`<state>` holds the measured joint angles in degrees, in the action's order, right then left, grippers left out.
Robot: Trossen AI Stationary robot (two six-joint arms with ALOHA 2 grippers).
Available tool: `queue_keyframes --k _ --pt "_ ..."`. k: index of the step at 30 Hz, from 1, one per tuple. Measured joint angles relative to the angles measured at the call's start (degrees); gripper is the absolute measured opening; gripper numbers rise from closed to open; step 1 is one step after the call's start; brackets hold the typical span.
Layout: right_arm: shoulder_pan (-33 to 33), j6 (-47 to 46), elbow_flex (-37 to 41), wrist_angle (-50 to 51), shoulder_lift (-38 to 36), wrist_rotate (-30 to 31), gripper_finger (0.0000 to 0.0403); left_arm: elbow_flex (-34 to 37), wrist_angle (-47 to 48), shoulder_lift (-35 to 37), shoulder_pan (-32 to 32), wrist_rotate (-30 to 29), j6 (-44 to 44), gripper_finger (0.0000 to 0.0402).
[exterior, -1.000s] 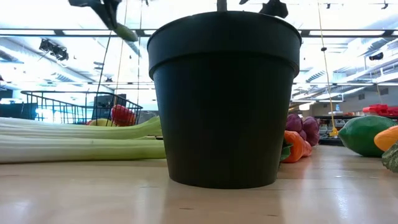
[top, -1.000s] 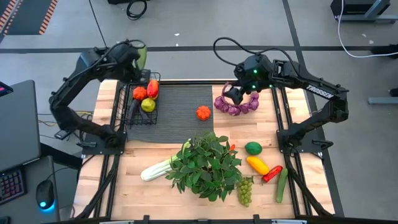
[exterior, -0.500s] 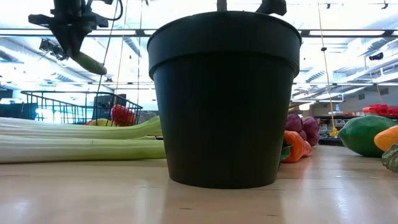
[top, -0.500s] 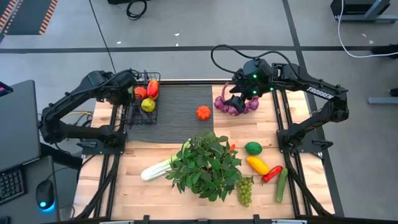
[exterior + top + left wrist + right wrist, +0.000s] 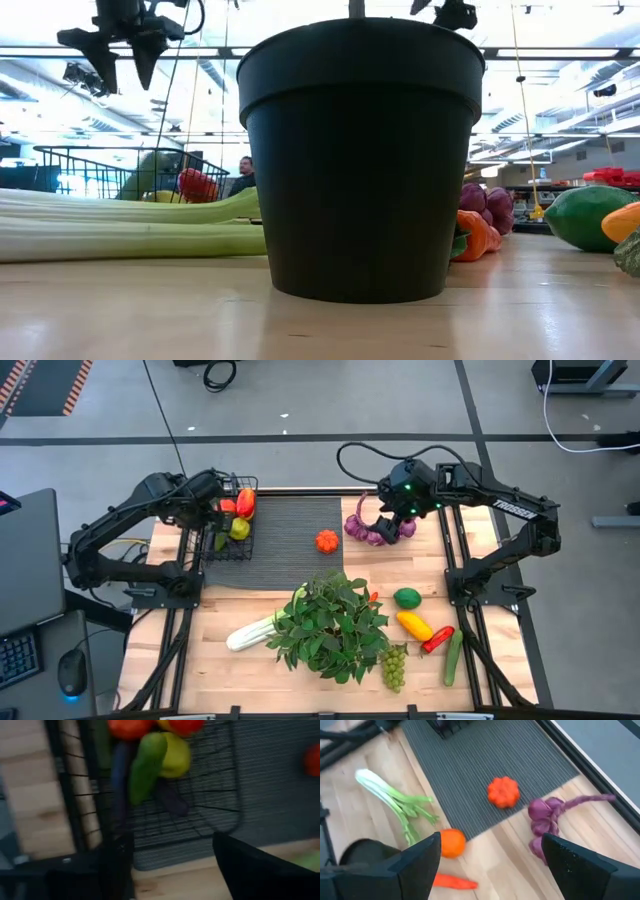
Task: Build produce basket
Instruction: Put the orange carrot into the wire basket
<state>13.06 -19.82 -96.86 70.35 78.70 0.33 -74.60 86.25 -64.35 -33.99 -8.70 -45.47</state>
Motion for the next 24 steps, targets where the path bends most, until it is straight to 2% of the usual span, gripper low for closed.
queue_keyframes --k 5,9,14,19,24 --pt "0.0 0.5 3.2 0.6 -0.1 -1.1 0.0347 -3.3 -8.4 0.3 4.3 2.4 -2.1 0.029" --pt "-0.7 2.2 8.1 0.4 -0.1 -5.5 0.0347 -7.1 -18.2 0.3 7.9 2.0 -2.8 0.0279" --pt "-3.8 4.9 16.2 -0.5 0.0 -6.6 0.0347 -7.9 -31.7 0.2 12.0 1.6 -2.4 0.0257" --pt "-7.6 8.1 25.2 -6.8 0.0 -7.6 0.0347 -7.9 -42.4 -0.8 15.9 1.4 -0.6 0.0239" --pt "-10.9 9.5 31.6 -14.4 0.0 -7.6 0.0347 -7.9 -45.7 -1.0 22.1 1.4 -0.5 0.0226"
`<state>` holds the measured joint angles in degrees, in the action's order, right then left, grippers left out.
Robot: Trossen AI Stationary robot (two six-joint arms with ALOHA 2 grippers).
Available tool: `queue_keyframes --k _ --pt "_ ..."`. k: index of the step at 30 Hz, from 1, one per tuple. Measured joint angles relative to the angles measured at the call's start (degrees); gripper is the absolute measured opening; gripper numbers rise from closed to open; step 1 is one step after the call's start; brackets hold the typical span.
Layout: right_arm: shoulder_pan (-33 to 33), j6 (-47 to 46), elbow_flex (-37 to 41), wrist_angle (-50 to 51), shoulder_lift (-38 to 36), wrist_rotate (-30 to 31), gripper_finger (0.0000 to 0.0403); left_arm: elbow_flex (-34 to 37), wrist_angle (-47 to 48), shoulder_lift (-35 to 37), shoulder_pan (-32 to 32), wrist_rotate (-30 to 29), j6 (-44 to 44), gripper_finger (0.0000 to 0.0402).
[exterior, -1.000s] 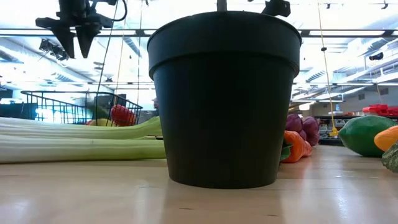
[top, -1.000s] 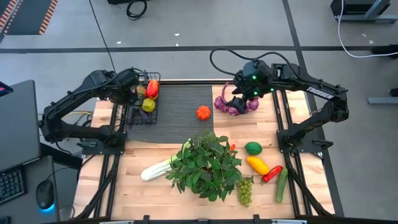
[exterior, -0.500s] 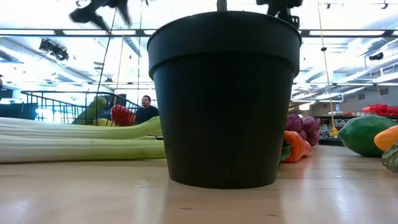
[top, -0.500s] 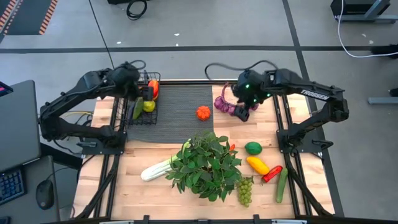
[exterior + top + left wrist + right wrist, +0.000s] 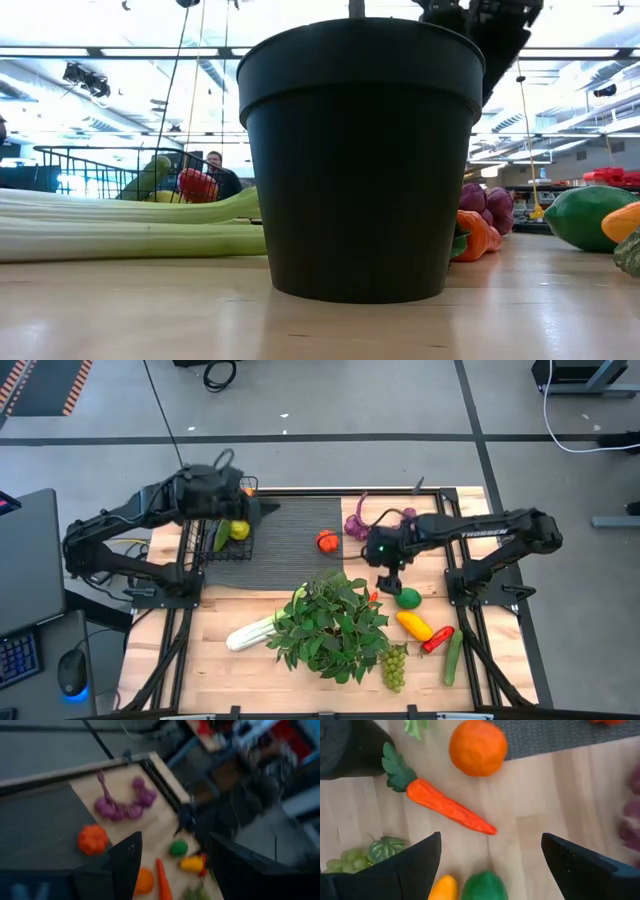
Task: Build produce basket
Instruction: Put the orange carrot into the wire basket
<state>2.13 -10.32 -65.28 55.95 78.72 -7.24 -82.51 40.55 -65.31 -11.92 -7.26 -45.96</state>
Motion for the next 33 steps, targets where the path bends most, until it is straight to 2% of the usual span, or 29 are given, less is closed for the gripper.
queue_keyframes --k 9,16,19,26,33 --pt "-6.3 -1.6 5.6 -4.8 0.0 -0.3 0.0347 0.1 11.0 -0.1 12.2 0.0 -0.6 0.0209" --pt "-12.3 4.8 9.8 -15.4 0.0 1.7 0.0347 0.1 16.4 -0.5 18.4 -0.7 -1.3 0.0202" --pt "-14.2 6.7 11.0 -19.1 0.0 3.4 0.0347 0.1 18.4 -1.3 20.1 -1.4 -1.3 0.0199" --pt "-15.4 10.1 13.9 -20.0 0.0 10.3 0.0347 0.1 18.9 -3.2 23.0 -4.1 -6.1 0.0197" --pt "-15.4 11.2 20.4 -24.8 0.0 8.0 0.0347 0.1 18.9 -3.8 23.8 -6.5 -13.1 0.0192"
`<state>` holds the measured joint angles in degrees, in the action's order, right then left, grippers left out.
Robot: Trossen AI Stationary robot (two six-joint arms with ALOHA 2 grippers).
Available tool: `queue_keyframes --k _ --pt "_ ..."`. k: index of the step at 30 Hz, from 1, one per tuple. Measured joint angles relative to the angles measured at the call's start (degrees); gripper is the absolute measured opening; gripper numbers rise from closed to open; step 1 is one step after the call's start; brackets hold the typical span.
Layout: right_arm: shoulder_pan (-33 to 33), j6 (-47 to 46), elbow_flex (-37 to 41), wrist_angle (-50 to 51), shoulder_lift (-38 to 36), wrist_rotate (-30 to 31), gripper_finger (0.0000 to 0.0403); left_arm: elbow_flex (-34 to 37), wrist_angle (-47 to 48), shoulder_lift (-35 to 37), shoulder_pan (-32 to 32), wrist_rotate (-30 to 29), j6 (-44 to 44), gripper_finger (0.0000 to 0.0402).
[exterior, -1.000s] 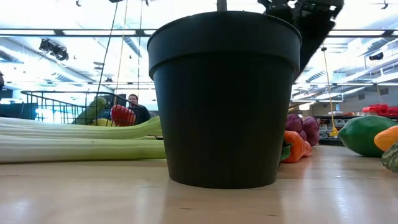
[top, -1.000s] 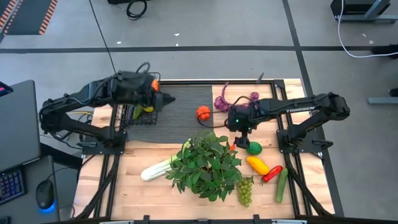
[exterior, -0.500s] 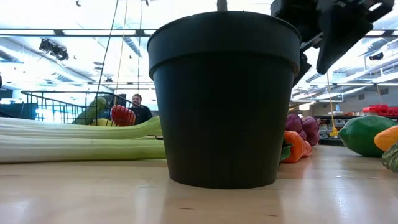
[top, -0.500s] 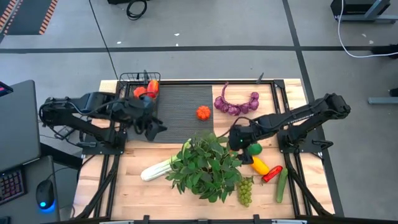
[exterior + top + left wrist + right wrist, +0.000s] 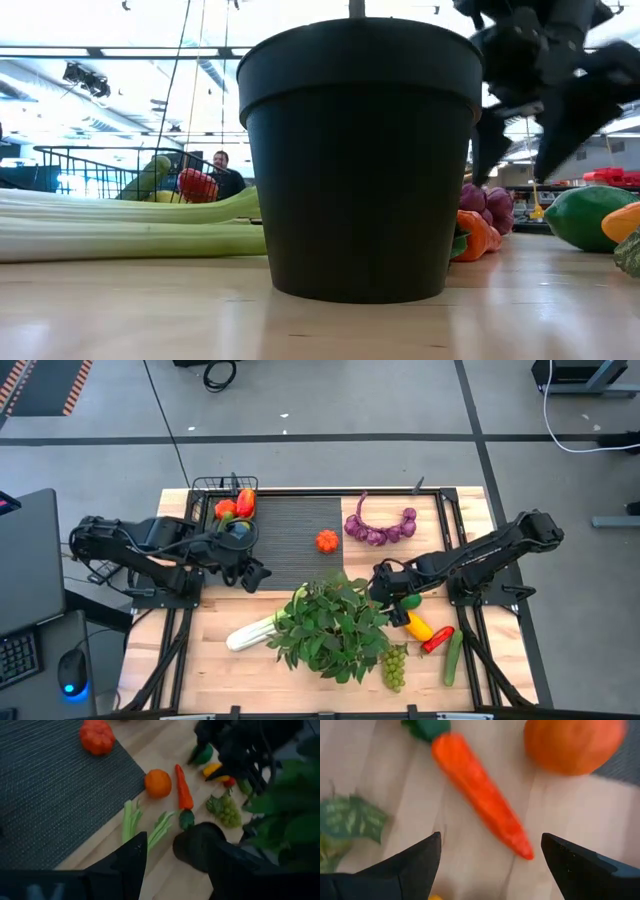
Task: Build produce basket
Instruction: Put the orange carrot into the wire basket
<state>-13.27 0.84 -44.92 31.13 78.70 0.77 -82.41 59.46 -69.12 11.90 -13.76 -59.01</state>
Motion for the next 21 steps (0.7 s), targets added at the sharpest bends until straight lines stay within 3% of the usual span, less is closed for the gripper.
queue_keyframes --k 5,12,21 --pt "0.3 0.9 3.0 -2.8 0.0 1.2 0.0347 0.0 0.0 -0.2 -0.1 -1.7 -4.0 0.0192" --pt "1.2 2.3 9.5 -16.8 0.4 2.7 0.0347 0.0 0.3 -1.3 -0.1 -1.7 -6.4 0.0192" --pt "1.7 -3.6 15.9 -28.1 3.8 5.1 0.034 0.0 -0.6 -3.6 -0.1 -2.3 -10.9 0.019"
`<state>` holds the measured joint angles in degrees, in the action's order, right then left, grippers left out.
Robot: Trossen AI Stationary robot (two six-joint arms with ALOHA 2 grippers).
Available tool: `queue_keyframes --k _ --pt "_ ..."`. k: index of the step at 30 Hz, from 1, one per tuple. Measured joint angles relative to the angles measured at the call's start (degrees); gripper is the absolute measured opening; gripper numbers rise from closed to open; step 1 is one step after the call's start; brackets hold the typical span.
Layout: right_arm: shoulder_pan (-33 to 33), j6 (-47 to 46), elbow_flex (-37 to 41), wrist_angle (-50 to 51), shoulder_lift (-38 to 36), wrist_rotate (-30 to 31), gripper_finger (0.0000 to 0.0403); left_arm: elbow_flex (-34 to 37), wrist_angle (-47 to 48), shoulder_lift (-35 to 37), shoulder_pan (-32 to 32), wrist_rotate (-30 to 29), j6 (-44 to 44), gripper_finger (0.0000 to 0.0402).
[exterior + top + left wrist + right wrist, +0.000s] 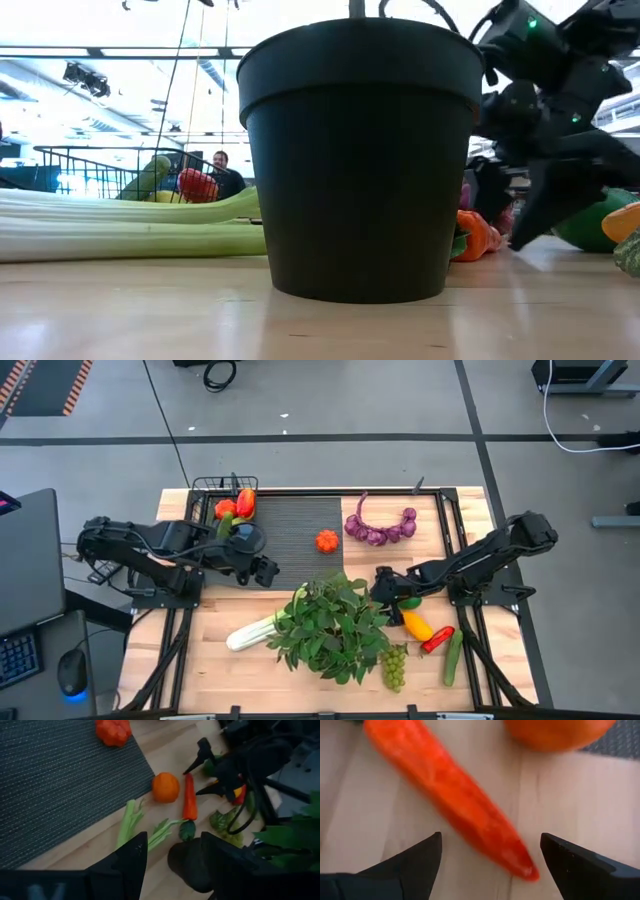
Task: Build produce basket
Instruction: Put the orange carrot into the wire basket
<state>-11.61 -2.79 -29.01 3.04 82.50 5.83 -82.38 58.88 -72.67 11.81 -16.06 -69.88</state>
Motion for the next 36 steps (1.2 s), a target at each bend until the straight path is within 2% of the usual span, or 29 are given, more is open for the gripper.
queue_keyframes --k 4,9,15,18,21,24,29,36 --pt "0.1 -1.2 0.4 -3.3 1.2 0.3 0.0299 0.0 -0.2 -0.9 0.0 0.0 0.0 0.019" --pt "0.1 -3.3 0.3 -4.5 2.3 0.0 0.0214 -0.1 -0.8 -1.1 -0.5 0.0 0.0 0.019" --pt "0.1 -3.0 -1.0 1.2 1.4 -7.2 0.0103 -0.1 -2.5 -1.1 -0.8 0.0 0.0 0.019" --pt "0.1 2.9 -3.1 9.1 -0.2 -10.6 0.0063 -0.1 -2.7 -1.1 -0.7 0.1 0.1 0.019" --pt "0.7 8.1 -6.4 18.7 -2.5 -10.4 0.0053 -0.1 -2.9 -1.1 -0.8 0.0 0.6 0.0189" --pt "1.7 8.3 -10.1 24.9 -4.9 -9.8 0.0057 -0.1 -3.3 -1.1 -1.2 0.0 4.3 0.0189" --pt "3.8 3.5 -15.5 32.5 -8.2 -7.4 0.0078 -0.1 -3.5 -1.1 -3.8 0.0 15.6 0.0189" --pt "8.1 -7.7 -22.5 40.2 -10.5 -1.1 0.0071 -0.1 -5.0 -0.9 -9.9 0.0 30.0 0.0189"
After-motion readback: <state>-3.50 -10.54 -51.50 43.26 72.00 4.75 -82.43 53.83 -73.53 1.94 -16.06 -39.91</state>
